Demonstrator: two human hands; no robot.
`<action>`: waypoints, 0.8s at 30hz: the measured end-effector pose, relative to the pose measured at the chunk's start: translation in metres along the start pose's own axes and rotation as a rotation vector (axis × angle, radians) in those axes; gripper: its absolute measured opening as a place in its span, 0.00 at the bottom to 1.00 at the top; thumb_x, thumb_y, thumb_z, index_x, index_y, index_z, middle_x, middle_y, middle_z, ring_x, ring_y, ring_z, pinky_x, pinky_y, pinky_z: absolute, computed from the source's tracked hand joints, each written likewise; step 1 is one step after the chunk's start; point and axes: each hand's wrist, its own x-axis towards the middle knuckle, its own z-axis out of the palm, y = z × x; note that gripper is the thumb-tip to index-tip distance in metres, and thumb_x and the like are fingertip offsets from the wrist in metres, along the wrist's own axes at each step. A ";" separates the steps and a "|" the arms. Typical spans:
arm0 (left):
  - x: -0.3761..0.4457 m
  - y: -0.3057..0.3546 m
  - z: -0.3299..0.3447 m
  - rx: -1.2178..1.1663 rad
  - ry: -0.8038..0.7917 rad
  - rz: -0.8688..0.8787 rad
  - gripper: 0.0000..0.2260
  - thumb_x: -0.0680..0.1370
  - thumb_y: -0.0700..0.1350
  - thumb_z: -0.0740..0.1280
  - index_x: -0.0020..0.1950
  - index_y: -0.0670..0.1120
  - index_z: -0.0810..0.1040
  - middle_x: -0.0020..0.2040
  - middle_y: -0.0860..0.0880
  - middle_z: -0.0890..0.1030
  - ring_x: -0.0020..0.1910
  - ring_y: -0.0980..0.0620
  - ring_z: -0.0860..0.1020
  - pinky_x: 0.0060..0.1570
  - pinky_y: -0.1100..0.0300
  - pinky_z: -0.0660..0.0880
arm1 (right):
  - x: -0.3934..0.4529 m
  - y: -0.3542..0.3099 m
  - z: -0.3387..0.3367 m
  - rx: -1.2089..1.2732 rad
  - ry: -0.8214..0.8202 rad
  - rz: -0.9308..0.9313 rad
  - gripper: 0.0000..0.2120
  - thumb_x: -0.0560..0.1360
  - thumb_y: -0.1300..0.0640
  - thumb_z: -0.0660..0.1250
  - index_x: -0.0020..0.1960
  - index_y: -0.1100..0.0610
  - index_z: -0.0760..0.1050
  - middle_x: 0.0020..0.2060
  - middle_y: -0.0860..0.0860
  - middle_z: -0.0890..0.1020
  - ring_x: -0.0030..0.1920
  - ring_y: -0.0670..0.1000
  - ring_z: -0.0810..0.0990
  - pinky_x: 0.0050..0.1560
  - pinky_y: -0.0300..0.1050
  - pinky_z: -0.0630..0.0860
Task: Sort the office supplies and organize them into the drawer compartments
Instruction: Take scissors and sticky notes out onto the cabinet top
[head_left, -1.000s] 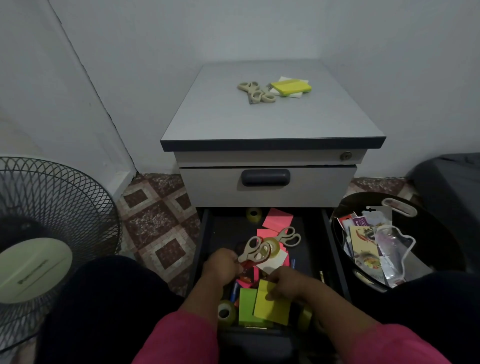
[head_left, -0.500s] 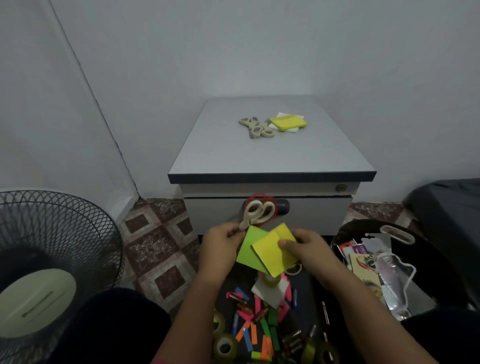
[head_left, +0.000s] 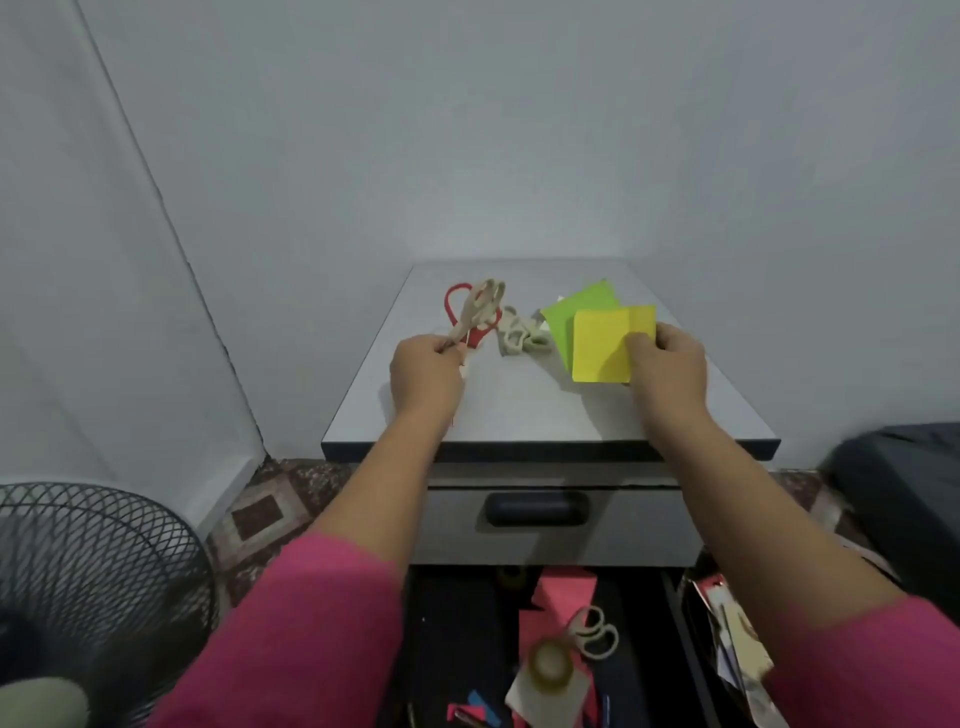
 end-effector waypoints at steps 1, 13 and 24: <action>0.010 -0.002 0.007 0.043 0.023 -0.015 0.12 0.79 0.41 0.64 0.36 0.43 0.79 0.29 0.51 0.73 0.29 0.51 0.69 0.28 0.62 0.62 | 0.011 0.001 0.005 -0.026 0.026 -0.002 0.09 0.74 0.61 0.58 0.41 0.67 0.70 0.35 0.55 0.68 0.33 0.49 0.64 0.31 0.41 0.61; 0.090 -0.002 0.053 0.254 0.076 -0.070 0.09 0.79 0.48 0.64 0.41 0.49 0.80 0.32 0.52 0.76 0.29 0.53 0.73 0.29 0.62 0.63 | 0.087 0.021 0.050 -0.131 0.164 0.029 0.10 0.77 0.57 0.59 0.47 0.61 0.77 0.40 0.52 0.77 0.42 0.52 0.73 0.37 0.42 0.65; 0.093 -0.009 0.056 0.347 0.040 -0.010 0.12 0.78 0.50 0.65 0.36 0.48 0.80 0.31 0.51 0.77 0.30 0.51 0.73 0.29 0.62 0.62 | 0.093 0.027 0.054 -0.385 0.134 0.004 0.15 0.79 0.52 0.58 0.58 0.59 0.76 0.55 0.58 0.76 0.53 0.58 0.75 0.45 0.44 0.66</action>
